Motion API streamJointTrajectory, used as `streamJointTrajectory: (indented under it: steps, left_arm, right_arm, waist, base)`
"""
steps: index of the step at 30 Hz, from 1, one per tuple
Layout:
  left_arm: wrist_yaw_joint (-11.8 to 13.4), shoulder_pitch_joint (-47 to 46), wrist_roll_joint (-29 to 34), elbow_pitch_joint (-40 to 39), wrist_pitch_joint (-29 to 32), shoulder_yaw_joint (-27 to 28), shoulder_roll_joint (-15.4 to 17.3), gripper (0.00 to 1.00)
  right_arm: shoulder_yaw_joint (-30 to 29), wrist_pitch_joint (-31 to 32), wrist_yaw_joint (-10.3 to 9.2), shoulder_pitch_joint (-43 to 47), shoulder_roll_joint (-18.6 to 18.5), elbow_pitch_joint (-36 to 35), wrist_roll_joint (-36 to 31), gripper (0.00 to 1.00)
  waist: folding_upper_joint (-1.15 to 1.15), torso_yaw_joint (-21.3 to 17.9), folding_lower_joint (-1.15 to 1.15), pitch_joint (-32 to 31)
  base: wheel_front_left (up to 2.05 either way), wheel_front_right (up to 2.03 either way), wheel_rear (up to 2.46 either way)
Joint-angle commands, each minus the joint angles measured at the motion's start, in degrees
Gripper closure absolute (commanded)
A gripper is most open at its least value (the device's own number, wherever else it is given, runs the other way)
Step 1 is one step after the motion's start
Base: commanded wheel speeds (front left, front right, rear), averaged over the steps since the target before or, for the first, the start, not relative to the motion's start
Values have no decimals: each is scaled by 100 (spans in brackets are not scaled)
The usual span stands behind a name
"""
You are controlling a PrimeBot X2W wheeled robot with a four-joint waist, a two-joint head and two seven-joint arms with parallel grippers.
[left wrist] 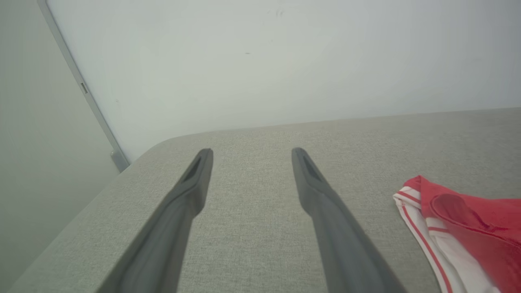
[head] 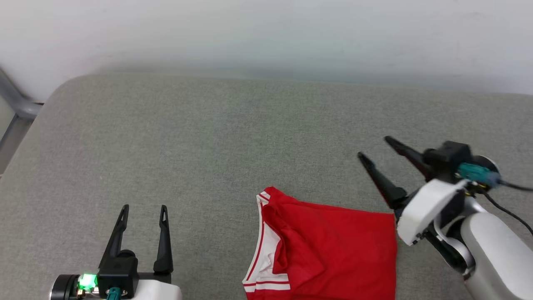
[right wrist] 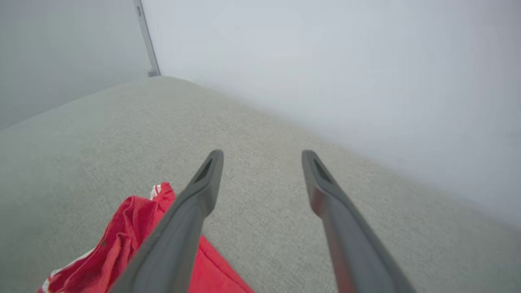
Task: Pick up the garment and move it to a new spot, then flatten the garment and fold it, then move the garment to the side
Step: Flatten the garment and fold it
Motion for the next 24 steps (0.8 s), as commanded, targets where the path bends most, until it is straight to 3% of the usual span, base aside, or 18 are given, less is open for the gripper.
streamJointTrajectory:
  steps: [1,7,11,17,24]
  left_arm:
    - [21,86,20,-8,-26,-4,33,0]
    - [49,131,33,-9,-26,-61,68,0]
    - [66,177,25,-10,-26,-85,92,0]
    - [93,256,11,9,-26,-111,116,0]
    - [124,307,10,46,-26,-163,136,0]
  right_arm:
    - [-343,-156,-7,248,161,-98,-250,0]
    - [-1959,-740,-7,1130,849,-467,-1366,0]
    - [-2698,-1059,-7,1683,1358,-731,-1885,0]
    - [-3122,-1335,-6,2389,1874,-1049,-2072,0]
    - [-3222,-1459,-7,3047,2086,-1388,-2110,0]
  waist:
    - [0,-55,0,-59]
    - [0,-126,0,-141]
    - [0,-153,0,-205]
    - [0,-185,0,-297]
    - [0,-185,0,-398]
  base:
    - [0,0,0]
    - [0,0,0]
    - [0,0,0]
    - [0,0,0]
    - [0,0,0]
